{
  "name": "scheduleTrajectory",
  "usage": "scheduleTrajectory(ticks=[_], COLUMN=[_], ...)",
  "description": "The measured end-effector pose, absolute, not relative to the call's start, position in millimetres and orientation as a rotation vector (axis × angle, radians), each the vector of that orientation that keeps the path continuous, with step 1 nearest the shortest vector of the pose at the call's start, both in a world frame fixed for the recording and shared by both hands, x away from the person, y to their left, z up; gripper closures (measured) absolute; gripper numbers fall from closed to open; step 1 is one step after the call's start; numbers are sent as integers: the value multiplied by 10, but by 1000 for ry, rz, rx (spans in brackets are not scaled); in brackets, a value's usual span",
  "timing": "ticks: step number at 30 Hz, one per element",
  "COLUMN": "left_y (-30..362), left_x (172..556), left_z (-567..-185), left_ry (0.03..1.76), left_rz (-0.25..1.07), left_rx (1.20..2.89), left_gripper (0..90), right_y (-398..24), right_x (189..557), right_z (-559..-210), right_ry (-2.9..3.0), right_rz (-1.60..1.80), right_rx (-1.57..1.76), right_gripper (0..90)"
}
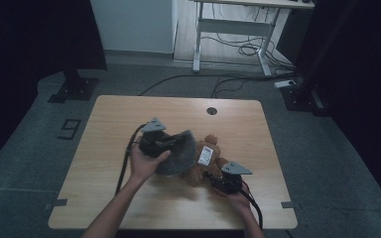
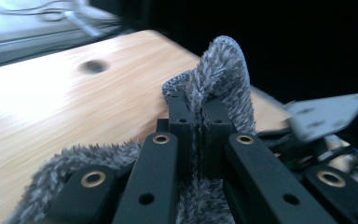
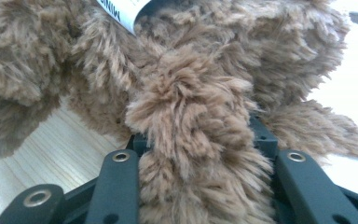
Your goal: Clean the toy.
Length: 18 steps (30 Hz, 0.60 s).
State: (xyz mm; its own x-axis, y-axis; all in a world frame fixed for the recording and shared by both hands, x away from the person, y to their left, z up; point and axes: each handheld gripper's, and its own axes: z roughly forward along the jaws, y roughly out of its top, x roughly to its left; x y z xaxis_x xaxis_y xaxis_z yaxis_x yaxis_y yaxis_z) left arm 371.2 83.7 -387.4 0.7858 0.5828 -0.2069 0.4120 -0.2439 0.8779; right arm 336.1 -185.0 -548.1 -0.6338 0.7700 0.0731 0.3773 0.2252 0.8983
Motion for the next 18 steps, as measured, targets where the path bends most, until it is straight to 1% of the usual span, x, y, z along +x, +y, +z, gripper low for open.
scheduleTrajectory(ticks=[2, 4, 6, 8, 11, 12, 14, 18], left_y=[505, 326, 144, 22, 76, 115, 251, 440], left_x=[3712, 3712, 3741, 3824, 3974, 3998, 4040, 4055], left_z=[-3827, -3836, -3923, -4101, -4384, -4443, -4512, -4449], left_ry=[703, 683, 704, 768, 876, 891, 930, 972], left_rz=[171, 169, 155, 199, 149, 133, 73, 170], left_rx=[1896, 1918, 1946, 2027, 2079, 2076, 2015, 2004], left_gripper=[847, 845, 844, 842, 839, 838, 837, 836], right_y=[-1851, -1854, -1856, -1856, -1856, -1857, -1851, -1843], right_x=[3359, 3359, 3358, 3351, 3344, 3345, 3345, 3349], right_z=[-5481, -5481, -5481, -5481, -5482, -5482, -5482, -5482], right_ry=[2119, 2122, 2122, 2125, 2124, 2126, 2135, 2129], right_rz=[1381, 1379, 1376, 1374, 1374, 1372, 1370, 1373], right_rx=[1060, 1052, 1047, 1048, 1045, 1043, 1039, 1046], right_gripper=[589, 589, 590, 589, 588, 587, 584, 585])
